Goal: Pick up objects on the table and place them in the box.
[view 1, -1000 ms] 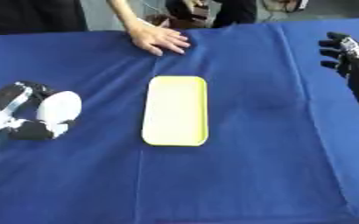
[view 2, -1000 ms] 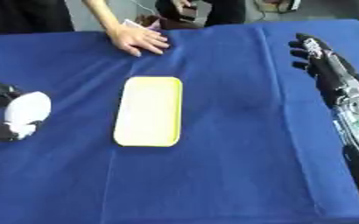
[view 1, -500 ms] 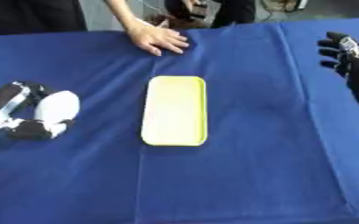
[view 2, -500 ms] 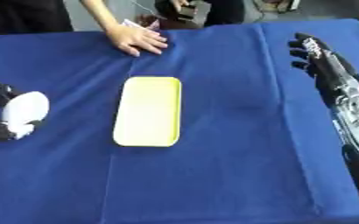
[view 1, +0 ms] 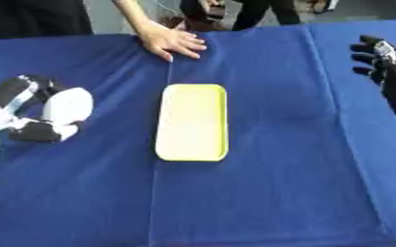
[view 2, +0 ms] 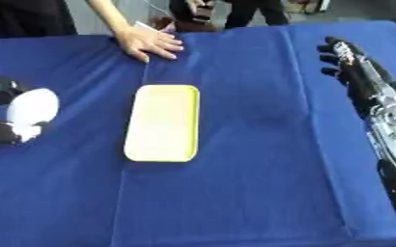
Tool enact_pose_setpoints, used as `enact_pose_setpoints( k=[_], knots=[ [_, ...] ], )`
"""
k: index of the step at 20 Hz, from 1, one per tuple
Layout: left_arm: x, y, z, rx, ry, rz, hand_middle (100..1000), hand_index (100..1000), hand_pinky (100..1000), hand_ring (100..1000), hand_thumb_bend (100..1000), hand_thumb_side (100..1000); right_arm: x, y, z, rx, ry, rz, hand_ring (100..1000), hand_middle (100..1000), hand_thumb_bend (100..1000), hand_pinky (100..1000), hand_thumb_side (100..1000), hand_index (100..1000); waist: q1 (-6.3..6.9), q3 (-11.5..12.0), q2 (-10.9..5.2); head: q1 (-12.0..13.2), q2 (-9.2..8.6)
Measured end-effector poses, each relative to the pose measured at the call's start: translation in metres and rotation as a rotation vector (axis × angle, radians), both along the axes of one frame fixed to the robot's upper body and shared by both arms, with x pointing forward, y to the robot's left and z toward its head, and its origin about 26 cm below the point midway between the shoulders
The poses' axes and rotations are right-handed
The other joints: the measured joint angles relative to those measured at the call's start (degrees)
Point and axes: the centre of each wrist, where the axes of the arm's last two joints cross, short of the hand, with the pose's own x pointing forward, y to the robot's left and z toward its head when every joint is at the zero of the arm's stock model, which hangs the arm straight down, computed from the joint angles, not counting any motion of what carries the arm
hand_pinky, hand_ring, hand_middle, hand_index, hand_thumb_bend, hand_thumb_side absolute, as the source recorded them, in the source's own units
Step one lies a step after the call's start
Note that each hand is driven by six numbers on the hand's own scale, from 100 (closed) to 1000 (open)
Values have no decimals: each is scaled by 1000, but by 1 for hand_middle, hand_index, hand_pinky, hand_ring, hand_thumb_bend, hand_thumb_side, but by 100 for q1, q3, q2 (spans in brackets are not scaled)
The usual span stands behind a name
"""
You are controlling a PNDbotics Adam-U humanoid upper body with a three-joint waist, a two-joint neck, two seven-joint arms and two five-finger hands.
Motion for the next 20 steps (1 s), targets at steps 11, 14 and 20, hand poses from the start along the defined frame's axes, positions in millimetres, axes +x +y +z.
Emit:
enact_pose_setpoints(
  k=[11,14,20],
  knots=[
    [25,-49,25,52,-43,-165,628,720,722,609,159,227,0,2,-1,4,4,10,930,870,100,905,864,963,9,-43,0,2,0],
    [28,-56,27,60,-44,-185,627,720,721,609,175,239,0,3,-2,5,8,14,930,870,100,905,864,963,9,-45,0,2,0],
    [33,-65,23,62,-35,-200,627,720,719,607,189,253,0,3,-2,4,10,17,930,870,100,905,864,963,8,-45,0,3,0]
  ],
)
